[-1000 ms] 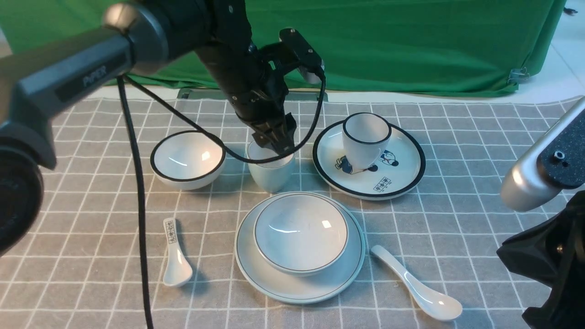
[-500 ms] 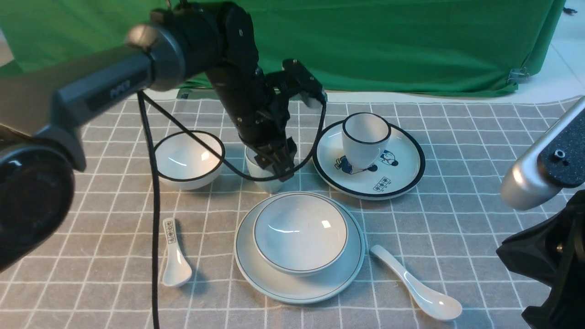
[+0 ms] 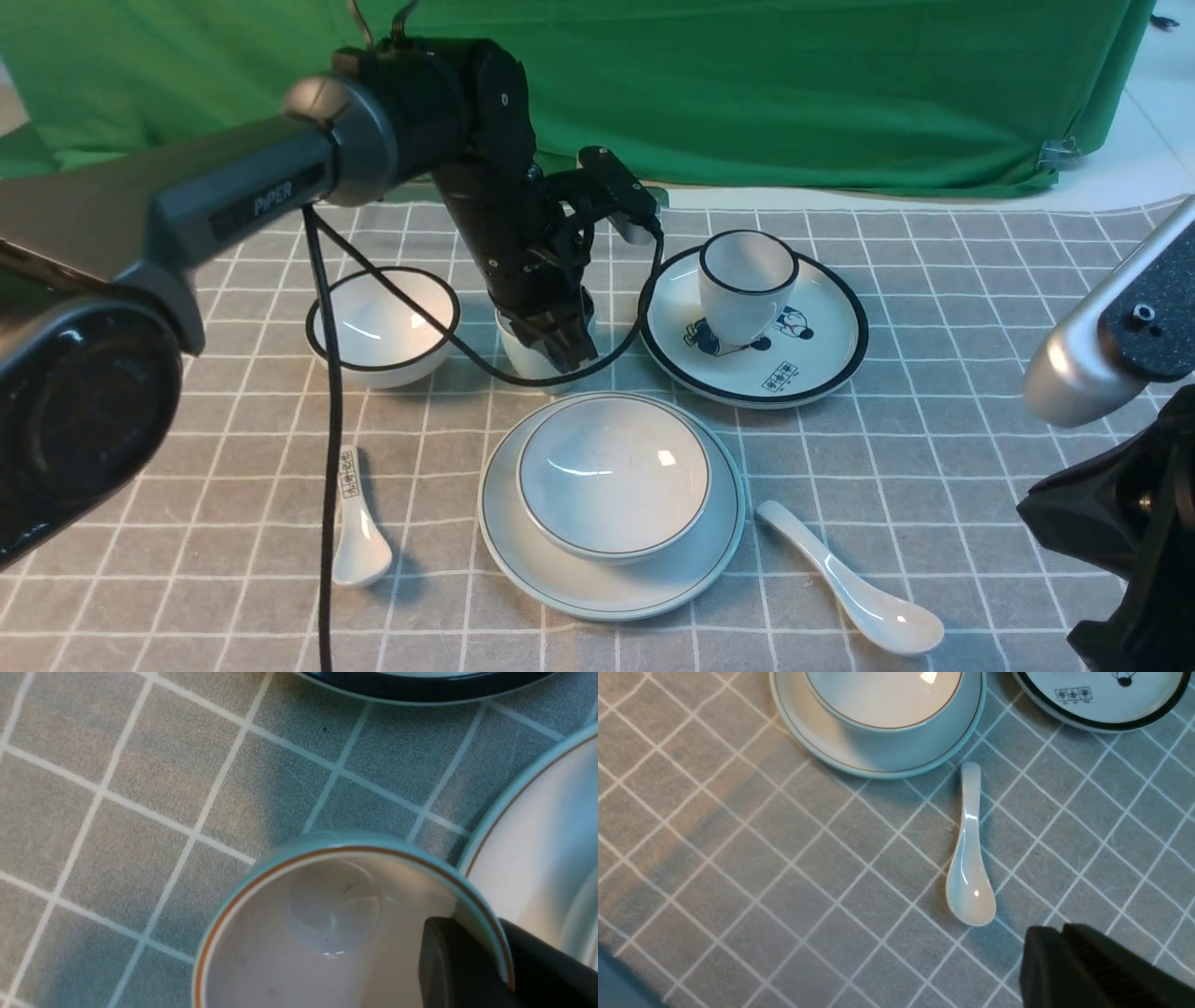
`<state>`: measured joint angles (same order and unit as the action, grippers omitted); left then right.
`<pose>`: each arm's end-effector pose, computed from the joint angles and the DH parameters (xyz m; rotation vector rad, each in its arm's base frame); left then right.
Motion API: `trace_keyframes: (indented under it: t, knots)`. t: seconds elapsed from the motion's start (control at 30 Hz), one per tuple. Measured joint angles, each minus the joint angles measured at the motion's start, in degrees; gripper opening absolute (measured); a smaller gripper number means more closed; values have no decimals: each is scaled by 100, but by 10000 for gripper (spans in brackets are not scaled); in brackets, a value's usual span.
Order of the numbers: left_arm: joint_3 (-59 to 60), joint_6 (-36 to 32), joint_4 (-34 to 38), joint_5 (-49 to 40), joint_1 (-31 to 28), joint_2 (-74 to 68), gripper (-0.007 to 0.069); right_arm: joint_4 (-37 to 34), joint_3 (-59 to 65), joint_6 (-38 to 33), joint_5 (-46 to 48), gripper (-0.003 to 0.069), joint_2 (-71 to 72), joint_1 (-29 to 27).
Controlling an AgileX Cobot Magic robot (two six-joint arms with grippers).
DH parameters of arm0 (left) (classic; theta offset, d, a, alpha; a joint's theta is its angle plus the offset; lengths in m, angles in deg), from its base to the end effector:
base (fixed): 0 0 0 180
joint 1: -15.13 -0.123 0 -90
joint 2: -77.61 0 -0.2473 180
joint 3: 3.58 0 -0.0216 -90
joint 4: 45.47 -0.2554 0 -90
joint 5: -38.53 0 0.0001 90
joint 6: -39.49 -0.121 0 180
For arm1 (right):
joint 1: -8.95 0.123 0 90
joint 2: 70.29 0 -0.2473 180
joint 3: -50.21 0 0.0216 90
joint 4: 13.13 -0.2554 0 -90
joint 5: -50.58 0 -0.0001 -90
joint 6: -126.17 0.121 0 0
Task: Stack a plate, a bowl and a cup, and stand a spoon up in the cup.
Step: Use the left arm to grab a blue teacup, then use the left arm to put the blue teacup into the blue rice bowl in the middle
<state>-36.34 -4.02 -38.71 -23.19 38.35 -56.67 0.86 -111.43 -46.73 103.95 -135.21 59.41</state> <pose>0.4198 -0.1937 0.1550 1.5098 2.3974 -0.0830 0.1639 0.1616 0.3131 -0.9456 2.1612 0.1875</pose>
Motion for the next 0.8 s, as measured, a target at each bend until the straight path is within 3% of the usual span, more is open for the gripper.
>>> trace_keyframes:
  t: [0.2, 0.5, 0.8]
  knots:
    - [2, 579, -133, -648, 276, 842, 34, 235, 0, 67, 323, 70, 265, 0]
    - [775, 920, -571, -797, 1672, 1344, 34, 289, 6, 263, 470, 70, 797, 0]
    - [908, 933, -786, -698, 1737, 1030, 34, 316, 18, 275, 459, 70, 1028, 0]
